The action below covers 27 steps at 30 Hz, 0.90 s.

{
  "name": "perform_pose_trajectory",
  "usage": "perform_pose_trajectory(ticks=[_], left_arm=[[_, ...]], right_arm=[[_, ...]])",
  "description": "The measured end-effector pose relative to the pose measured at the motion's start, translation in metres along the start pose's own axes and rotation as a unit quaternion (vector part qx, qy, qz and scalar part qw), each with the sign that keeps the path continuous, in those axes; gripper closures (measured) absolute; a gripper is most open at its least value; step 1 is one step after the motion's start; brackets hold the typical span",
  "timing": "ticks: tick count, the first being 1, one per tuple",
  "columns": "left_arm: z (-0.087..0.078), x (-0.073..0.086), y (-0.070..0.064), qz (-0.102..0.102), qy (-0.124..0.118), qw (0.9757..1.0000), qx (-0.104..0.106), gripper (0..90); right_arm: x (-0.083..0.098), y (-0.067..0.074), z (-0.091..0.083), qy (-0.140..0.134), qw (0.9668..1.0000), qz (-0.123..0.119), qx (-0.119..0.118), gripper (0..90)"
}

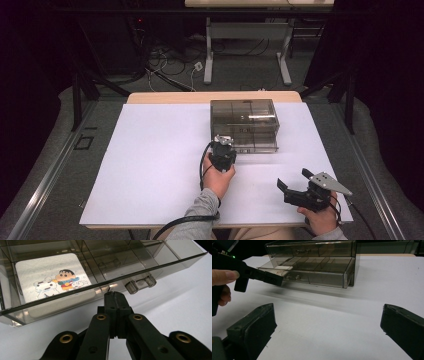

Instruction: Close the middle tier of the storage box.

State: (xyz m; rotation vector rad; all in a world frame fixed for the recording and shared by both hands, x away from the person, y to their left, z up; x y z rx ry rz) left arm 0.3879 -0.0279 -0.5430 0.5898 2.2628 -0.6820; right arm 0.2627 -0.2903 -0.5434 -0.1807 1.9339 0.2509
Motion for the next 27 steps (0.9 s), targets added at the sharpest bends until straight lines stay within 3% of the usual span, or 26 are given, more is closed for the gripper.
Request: perform_pose_trajectory(ticks=[14, 27], left_arm=[[0.002, -0.02, 0.001, 0.001, -0.012, 0.9999, -0.003, 90.0], [0.007, -0.03, 0.003, 0.002, -0.005, 0.9999, -0.014, 90.0]], right_arm=[[-0.001, 0.0, 0.0, -0.004, 1.0, 0.006, -0.003, 0.0], [-0.001, 0.0, -0.001, -0.005, 1.0, 0.006, -0.003, 0.0]])
Point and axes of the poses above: each handheld gripper's, and its own axes: z roughly forward along the jaws, x roughly out of its underside, y roughly to its left, the point moved 1 cm from there along z, roughly forward along the jaws, and after that the axes turned 8 degrees about x, right-handed, at the moved point
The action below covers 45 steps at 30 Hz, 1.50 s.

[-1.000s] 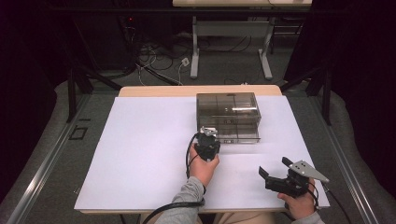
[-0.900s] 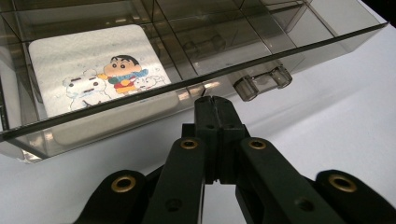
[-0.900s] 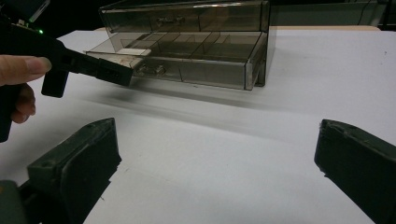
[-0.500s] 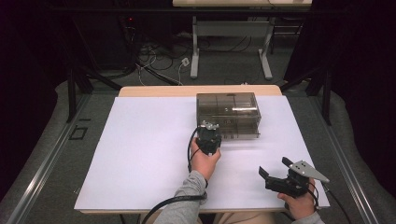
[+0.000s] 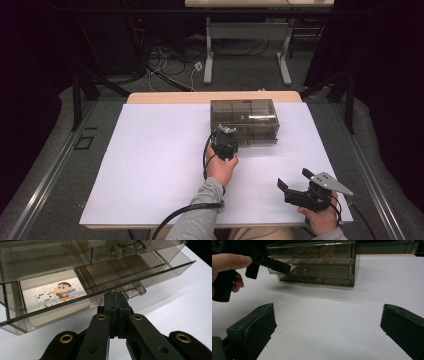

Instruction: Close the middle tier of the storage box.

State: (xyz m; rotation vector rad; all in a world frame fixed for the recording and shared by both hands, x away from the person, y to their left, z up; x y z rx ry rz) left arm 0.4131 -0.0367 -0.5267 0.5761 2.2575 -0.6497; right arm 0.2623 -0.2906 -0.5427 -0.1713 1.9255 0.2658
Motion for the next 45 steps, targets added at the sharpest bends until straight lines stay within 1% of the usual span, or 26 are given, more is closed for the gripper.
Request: perform_pose_trajectory(ticks=[2, 3, 7, 11, 12, 15, 16, 19, 20, 24, 25, 28, 29, 31, 33, 42, 45], left_arm=[[0.0, -0.001, 0.001, -0.003, -0.001, 1.0, -0.002, 90.0], [0.0, -0.001, 0.001, -0.004, -0.001, 1.0, -0.003, 90.0], [0.0, -0.005, 0.004, -0.003, -0.002, 1.0, -0.008, 90.0], [0.001, -0.008, 0.008, -0.014, -0.007, 0.9998, -0.013, 90.0], [0.001, -0.008, 0.009, -0.016, -0.007, 0.9998, -0.011, 90.0], [0.002, -0.01, 0.01, -0.022, -0.01, 0.9996, -0.014, 90.0], [0.002, -0.01, 0.01, -0.019, -0.01, 0.9997, -0.015, 90.0], [0.002, -0.012, 0.011, -0.022, -0.01, 0.9996, -0.014, 90.0], [0.003, -0.012, 0.012, -0.019, -0.011, 0.9996, -0.018, 90.0], [0.004, -0.013, 0.014, -0.024, -0.012, 0.9993, -0.024, 90.0], [0.003, -0.014, 0.015, -0.025, -0.009, 0.9993, -0.026, 90.0], [0.003, -0.014, 0.018, -0.034, -0.014, 0.9989, -0.028, 90.0], [0.003, -0.014, 0.019, -0.031, -0.012, 0.999, -0.029, 90.0], [0.003, -0.015, 0.02, -0.032, -0.013, 0.9989, -0.033, 90.0], [0.002, -0.015, 0.021, -0.033, -0.012, 0.9989, -0.03, 90.0], [0.003, -0.014, 0.02, -0.033, -0.013, 0.9987, -0.036, 90.0], [0.002, -0.013, 0.02, -0.031, -0.012, 0.9989, -0.035, 90.0]], right_arm=[[0.0, 0.0, 0.0, -0.001, 1.0, 0.003, -0.001, 0.0], [0.0, 0.0, 0.0, 0.0, 1.0, 0.0, 0.0, 0.0], [0.0, 0.0, 0.0, 0.0, 1.0, 0.0, 0.0, 0.0], [0.0, 0.0, 0.0, -0.003, 1.0, -0.001, 0.003, 0.0], [0.0, 0.0, 0.0, -0.003, 1.0, 0.001, 0.003, 0.0], [0.0, -0.001, -0.001, 0.003, 1.0, 0.001, 0.003, 0.0], [0.0, -0.001, -0.001, 0.003, 1.0, 0.002, 0.003, 0.0], [0.0, -0.001, -0.001, -0.001, 1.0, 0.002, 0.002, 0.0], [0.0, -0.001, -0.001, 0.001, 1.0, 0.001, 0.002, 0.0], [0.0, -0.001, -0.001, 0.0, 1.0, 0.001, 0.003, 0.0], [0.0, -0.001, -0.001, 0.0, 1.0, 0.001, 0.003, 0.0], [0.0, -0.001, -0.001, -0.002, 1.0, 0.003, 0.002, 0.0], [0.0, -0.001, -0.001, -0.001, 1.0, 0.003, 0.002, 0.0], [0.0, -0.001, -0.001, -0.002, 1.0, 0.004, 0.001, 0.0], [0.001, -0.001, -0.001, 0.001, 1.0, 0.003, 0.001, 0.0], [0.001, 0.0, 0.0, 0.002, 1.0, -0.004, 0.001, 0.0], [0.001, 0.0, 0.0, 0.001, 1.0, -0.004, 0.001, 0.0]])
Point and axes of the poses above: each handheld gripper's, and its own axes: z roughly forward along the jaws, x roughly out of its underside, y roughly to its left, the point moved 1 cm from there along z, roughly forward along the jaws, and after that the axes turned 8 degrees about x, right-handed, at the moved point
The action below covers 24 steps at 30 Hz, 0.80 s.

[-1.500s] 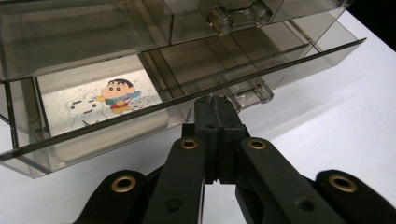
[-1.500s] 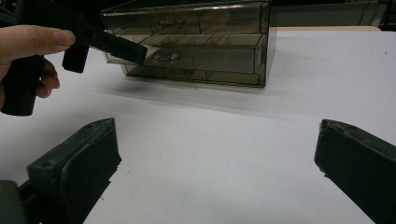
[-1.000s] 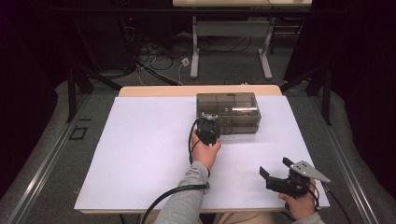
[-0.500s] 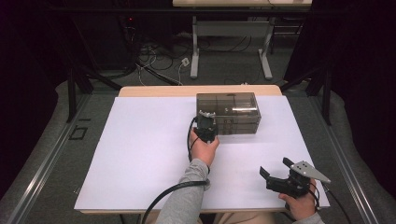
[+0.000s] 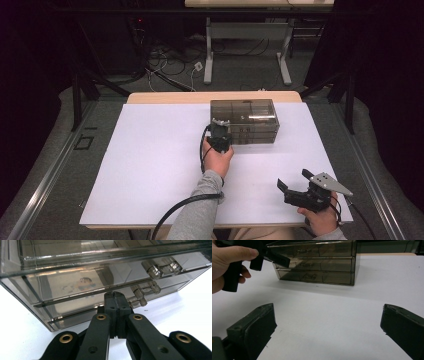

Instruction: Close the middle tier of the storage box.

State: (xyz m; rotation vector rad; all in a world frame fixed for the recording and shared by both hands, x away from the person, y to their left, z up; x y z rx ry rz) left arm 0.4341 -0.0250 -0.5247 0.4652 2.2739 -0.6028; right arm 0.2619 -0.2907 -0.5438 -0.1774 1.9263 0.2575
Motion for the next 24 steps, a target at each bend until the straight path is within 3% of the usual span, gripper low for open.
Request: perform_pose_trajectory(ticks=[13, 24], left_arm=[[-0.014, 0.008, 0.0, 0.001, -0.006, 0.9998, 0.017, 85.9], [-0.038, 0.017, 0.01, 0.015, -0.02, 0.9992, 0.03, 69.7]], right_arm=[[0.0, 0.001, 0.001, 0.004, 1.0, 0.001, -0.001, 0.0], [0.001, 0.002, 0.003, 0.004, 1.0, -0.003, 0.001, 0.0]])
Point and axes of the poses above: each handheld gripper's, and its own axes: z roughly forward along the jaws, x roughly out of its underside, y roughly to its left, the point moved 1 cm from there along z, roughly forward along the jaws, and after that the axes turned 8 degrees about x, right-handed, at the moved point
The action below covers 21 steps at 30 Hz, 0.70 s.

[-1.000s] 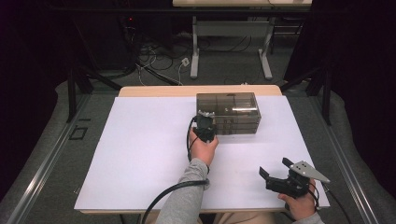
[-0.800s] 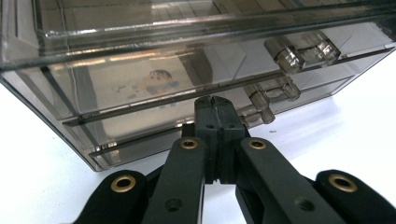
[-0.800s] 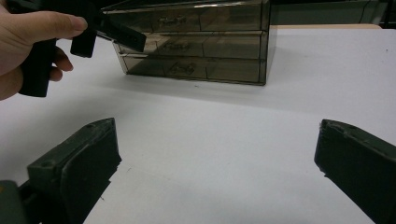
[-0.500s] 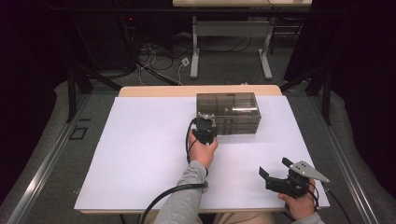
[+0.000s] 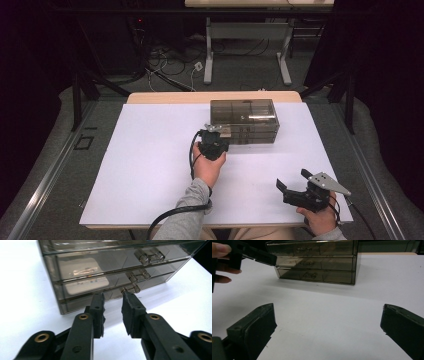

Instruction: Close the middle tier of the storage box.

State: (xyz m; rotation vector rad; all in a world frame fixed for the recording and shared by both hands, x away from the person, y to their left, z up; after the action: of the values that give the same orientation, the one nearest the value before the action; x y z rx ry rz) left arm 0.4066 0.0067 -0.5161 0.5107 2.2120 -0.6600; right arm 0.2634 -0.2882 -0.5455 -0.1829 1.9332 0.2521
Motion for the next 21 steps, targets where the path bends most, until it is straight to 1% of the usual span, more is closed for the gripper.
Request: perform_pose_trajectory(ticks=[1, 3, 6, 7, 9, 11, 13, 14, 15, 16, 17, 19, 20, 21], left_arm=[[-0.004, 0.0, 0.002, -0.003, 0.0, 1.0, 0.0, 68.1], [-0.008, 0.001, 0.004, -0.009, -0.008, 0.9999, 0.002, 64.5], [-0.018, 0.001, 0.007, -0.015, -0.018, 0.9997, 0.004, 59.8], [-0.02, 0.001, 0.008, -0.014, -0.022, 0.9997, 0.004, 57.9], [-0.026, 0.001, 0.01, -0.012, -0.028, 0.9995, 0.003, 54.9], [-0.03, 0.001, 0.012, -0.01, -0.031, 0.9995, 0.001, 51.1], [-0.034, 0.003, 0.013, 0.001, -0.029, 0.9996, -0.005, 47.6], [-0.036, 0.003, 0.014, 0.005, -0.031, 0.9995, -0.006, 47.0], [-0.039, 0.004, 0.014, 0.003, -0.03, 0.9995, -0.005, 46.1], [-0.042, 0.005, 0.015, 0.001, -0.035, 0.9994, -0.001, 44.9], [-0.045, 0.006, 0.016, 0.001, -0.031, 0.9995, 0.002, 44.3], [-0.051, 0.008, 0.019, -0.002, -0.032, 0.9995, 0.006, 42.4], [-0.055, 0.009, 0.02, -0.003, -0.035, 0.9993, 0.009, 41.9], [-0.058, 0.01, 0.021, -0.001, -0.038, 0.9992, 0.011, 41.5]], right_arm=[[0.0, 0.0, 0.0, 0.0, 1.0, 0.0, -0.001, 0.0], [0.0, 0.0, 0.0, 0.005, 1.0, 0.001, 0.002, 0.0], [0.0, 0.0, 0.0, 0.005, 1.0, -0.001, 0.003, 0.0], [0.0, 0.001, 0.0, 0.002, 1.0, -0.002, 0.001, 0.0], [0.0, 0.001, 0.0, 0.004, 1.0, -0.003, 0.002, 0.0], [0.001, 0.001, 0.001, 0.003, 1.0, -0.001, 0.001, 0.0], [0.0, 0.001, 0.0, 0.005, 1.0, -0.004, 0.003, 0.0], [0.0, 0.0, 0.0, 0.002, 1.0, -0.003, 0.004, 0.0], [0.0, 0.0, 0.0, 0.0, 1.0, -0.001, 0.006, 0.0], [0.0, -0.001, 0.0, 0.001, 1.0, 0.001, 0.006, 0.0], [0.0, -0.001, 0.0, -0.001, 1.0, 0.001, 0.007, 0.0], [-0.001, -0.002, -0.001, 0.001, 0.9999, 0.004, 0.009, 0.0], [-0.001, -0.002, 0.0, -0.002, 1.0, 0.003, 0.009, 0.0], [-0.001, -0.002, 0.0, -0.002, 0.9999, 0.004, 0.009, 0.0]])
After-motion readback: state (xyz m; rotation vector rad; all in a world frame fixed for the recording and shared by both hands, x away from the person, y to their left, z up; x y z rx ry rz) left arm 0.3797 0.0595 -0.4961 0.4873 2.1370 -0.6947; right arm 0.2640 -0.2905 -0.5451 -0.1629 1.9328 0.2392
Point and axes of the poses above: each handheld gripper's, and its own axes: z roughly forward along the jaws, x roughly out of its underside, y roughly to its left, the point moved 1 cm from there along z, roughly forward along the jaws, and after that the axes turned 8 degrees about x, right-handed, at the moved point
